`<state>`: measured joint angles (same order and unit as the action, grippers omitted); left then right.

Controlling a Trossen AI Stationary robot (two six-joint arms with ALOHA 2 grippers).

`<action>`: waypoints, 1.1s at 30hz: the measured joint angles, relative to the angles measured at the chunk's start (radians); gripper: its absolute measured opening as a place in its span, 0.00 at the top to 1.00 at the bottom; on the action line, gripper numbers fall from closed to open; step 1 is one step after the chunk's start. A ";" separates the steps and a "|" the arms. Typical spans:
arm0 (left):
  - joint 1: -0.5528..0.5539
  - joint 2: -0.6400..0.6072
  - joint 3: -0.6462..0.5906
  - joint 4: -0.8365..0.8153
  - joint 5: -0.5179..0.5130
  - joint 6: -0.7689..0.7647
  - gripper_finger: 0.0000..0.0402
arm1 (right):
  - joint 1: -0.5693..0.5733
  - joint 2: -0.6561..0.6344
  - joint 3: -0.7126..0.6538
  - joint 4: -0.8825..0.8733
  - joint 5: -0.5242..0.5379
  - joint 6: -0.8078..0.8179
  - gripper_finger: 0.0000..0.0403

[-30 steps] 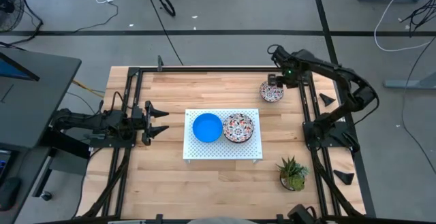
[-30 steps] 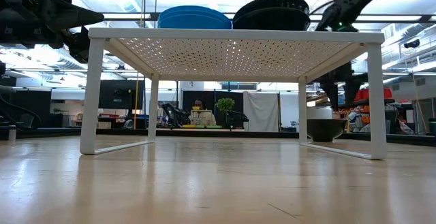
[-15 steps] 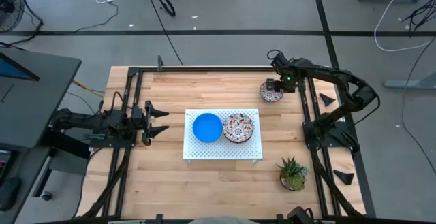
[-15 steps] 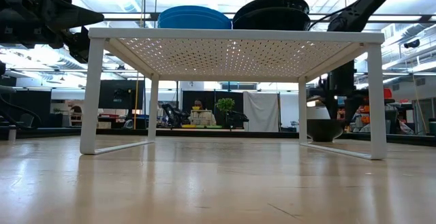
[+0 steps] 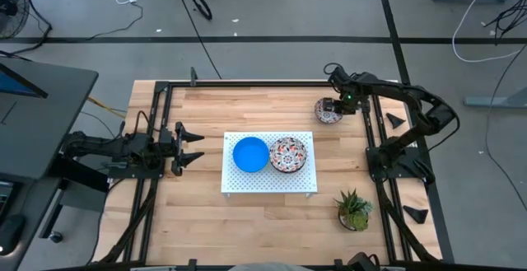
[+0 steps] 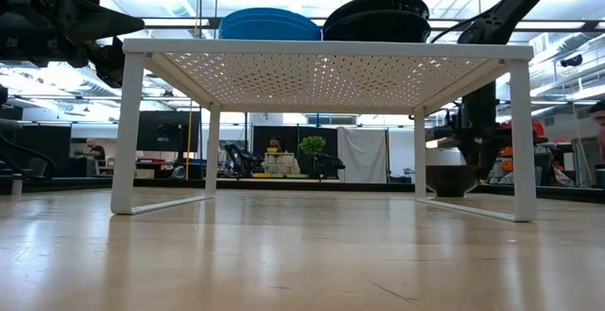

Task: Pick & Place Mini bowls
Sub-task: Stack the orange patterned bowl on top of the orange patterned bowl on the shelf

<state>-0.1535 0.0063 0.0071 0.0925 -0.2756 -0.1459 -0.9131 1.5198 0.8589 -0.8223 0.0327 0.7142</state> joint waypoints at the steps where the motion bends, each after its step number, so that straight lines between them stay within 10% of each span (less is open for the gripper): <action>1: 0.000 0.000 0.000 0.000 0.000 0.000 0.28 | 0.000 0.000 0.000 0.000 0.000 0.000 0.86; 33: 0.000 0.000 0.000 0.000 0.000 0.000 0.28 | -0.037 0.002 0.483 -0.549 -0.104 -0.247 0.97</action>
<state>-0.1535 0.0059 0.0072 0.0925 -0.2758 -0.1459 -0.9501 1.5223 1.3419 -1.3712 -0.0711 0.4673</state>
